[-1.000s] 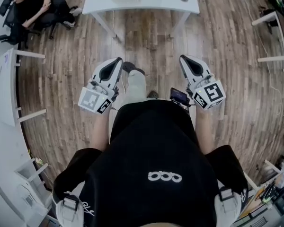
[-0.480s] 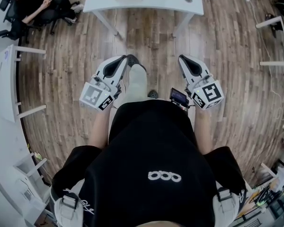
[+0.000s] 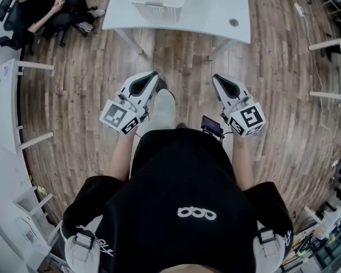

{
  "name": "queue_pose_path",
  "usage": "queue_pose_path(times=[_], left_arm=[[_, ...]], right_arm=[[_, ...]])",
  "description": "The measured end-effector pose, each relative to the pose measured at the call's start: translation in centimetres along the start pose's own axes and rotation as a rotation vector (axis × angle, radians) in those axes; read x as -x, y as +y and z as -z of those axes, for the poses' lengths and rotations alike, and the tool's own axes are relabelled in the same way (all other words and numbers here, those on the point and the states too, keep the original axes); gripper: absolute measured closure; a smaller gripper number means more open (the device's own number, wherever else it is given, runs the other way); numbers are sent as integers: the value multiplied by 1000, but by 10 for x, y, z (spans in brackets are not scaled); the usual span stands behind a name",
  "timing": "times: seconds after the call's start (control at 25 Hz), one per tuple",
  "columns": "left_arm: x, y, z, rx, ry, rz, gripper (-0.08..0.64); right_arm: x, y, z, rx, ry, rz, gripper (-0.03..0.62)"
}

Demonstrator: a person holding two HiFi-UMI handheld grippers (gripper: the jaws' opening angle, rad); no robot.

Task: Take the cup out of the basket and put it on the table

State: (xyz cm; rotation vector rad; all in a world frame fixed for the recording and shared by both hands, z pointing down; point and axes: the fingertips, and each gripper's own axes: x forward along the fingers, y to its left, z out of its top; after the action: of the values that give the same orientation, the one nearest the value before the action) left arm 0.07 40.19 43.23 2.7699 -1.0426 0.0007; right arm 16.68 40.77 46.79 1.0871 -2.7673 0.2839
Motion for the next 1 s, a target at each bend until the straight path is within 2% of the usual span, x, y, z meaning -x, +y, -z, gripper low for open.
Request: queue_pose_path(times=[0.56, 0.76, 1.0], left_arm=[[-82, 149, -44, 15, 21, 69, 552], [-103, 183, -47, 9, 43, 95, 552], [-127, 203, -50, 18, 58, 105, 552]], right_arm=[[-148, -80, -63, -2, 6, -13, 568], [-178, -100, -72, -14, -6, -2, 568], [-198, -124, -78, -30, -7, 5, 566]])
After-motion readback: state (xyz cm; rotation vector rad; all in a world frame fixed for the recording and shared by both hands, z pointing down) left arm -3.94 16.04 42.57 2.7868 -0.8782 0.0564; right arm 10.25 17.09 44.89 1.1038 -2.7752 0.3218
